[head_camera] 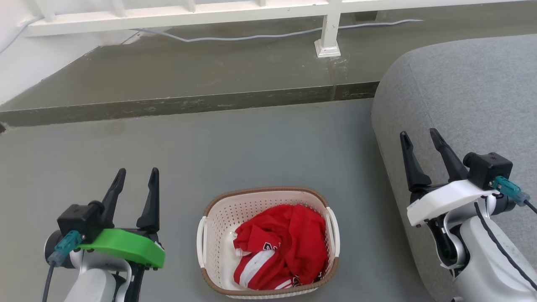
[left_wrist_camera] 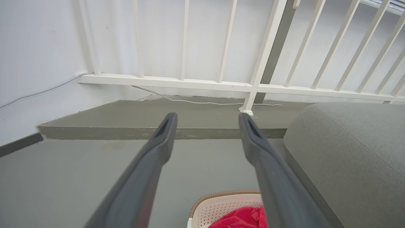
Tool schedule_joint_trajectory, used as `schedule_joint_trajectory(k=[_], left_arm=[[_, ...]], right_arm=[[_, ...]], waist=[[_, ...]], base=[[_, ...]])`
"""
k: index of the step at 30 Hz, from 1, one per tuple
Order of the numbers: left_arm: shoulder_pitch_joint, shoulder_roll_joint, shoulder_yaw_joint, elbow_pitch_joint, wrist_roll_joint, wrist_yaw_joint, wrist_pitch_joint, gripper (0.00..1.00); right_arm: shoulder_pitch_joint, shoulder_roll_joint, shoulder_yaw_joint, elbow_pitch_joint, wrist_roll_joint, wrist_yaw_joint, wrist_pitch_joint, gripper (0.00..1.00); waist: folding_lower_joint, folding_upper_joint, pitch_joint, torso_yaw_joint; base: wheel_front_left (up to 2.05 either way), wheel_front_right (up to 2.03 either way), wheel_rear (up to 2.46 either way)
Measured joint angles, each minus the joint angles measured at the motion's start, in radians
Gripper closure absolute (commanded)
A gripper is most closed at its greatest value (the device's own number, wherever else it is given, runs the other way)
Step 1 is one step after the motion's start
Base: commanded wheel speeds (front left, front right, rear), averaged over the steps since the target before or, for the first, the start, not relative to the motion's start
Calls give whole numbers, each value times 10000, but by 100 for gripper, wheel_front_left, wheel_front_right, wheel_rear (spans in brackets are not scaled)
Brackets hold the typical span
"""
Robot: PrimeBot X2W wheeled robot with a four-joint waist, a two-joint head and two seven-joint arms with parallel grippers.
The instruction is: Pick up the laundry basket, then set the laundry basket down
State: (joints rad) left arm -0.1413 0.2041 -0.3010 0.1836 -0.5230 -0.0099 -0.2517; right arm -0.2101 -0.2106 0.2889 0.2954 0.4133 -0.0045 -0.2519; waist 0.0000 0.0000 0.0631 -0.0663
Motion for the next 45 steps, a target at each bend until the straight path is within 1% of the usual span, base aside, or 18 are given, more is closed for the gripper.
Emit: schedule_joint_trajectory(k=[8, 9, 10, 15, 20, 26, 36, 45], left_arm=[[49, -65, 58, -21, 65, -96, 0, 0], [49, -65, 58, -21, 65, -96, 0, 100], [51, -77, 59, -27, 67, -178, 0, 100], [263, -337, -38, 387, 33, -173, 44, 100], [350, -355, 40, 401, -288, -174, 136, 100], [391, -502, 280, 412, -1358, -178, 374, 100], [394, -627, 681, 441, -2291, -343, 757, 100], [396, -702, 1014, 527, -3346, -428, 1062, 100]], right_arm=[[136, 94, -31, -15, -13, 44, 0, 0], [136, 94, -31, -15, -13, 44, 0, 100], [136, 96, -36, -15, -13, 44, 0, 100], [561, 337, 75, 393, 12, 42, 27, 100], [654, 401, -90, 422, 324, 48, 115, 100], [654, 512, -428, 418, 1453, 151, 414, 100], [657, 612, -853, 391, 2644, 265, 782, 100], [674, 765, -1241, 357, 3641, 385, 1139, 100]], waist=[[0, 0, -7, 6], [0, 0, -7, 6], [0, 0, -9, 7], [0, 0, -10, 8], [0, 0, -29, 30], [0, 0, -90, 96], [0, 0, -148, 159], [0, 0, -199, 215]], base=[[0, 0, 0], [0, 0, 0], [0, 0, 0], [0, 0, 0], [0, 0, 0], [0, 0, 0], [0, 0, 0], [0, 0, 0]])
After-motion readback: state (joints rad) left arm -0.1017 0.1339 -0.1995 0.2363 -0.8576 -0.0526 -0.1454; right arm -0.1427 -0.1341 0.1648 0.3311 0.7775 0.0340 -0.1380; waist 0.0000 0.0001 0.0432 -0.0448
